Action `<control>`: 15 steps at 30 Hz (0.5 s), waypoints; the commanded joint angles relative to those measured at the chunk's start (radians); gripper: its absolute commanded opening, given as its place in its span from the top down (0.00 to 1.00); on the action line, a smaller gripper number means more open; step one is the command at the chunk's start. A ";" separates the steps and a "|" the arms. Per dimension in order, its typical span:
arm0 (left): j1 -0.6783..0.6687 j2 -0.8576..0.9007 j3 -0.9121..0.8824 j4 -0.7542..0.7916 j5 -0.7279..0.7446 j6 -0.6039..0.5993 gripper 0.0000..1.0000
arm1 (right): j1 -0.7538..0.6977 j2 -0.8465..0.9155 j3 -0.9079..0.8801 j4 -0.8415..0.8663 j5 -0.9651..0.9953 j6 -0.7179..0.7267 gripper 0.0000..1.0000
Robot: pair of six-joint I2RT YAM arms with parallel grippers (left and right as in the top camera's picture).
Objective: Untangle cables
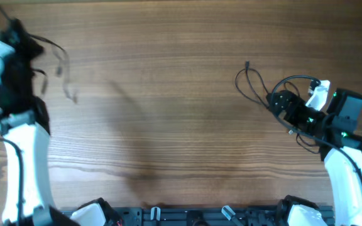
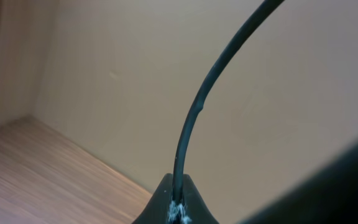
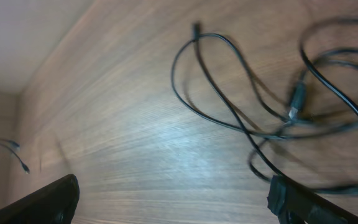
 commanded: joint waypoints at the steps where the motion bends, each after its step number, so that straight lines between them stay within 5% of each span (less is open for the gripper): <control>1: 0.103 0.200 0.240 -0.013 -0.040 0.057 0.96 | 0.056 -0.033 -0.002 0.006 0.030 0.021 0.00; 6: 0.181 0.537 0.542 -0.117 -0.040 0.056 0.96 | 0.145 -0.030 -0.002 0.029 0.098 0.074 0.00; 15: 0.177 0.952 0.557 -0.267 -0.016 -0.114 0.96 | 0.289 -0.030 -0.002 0.051 0.248 0.158 0.00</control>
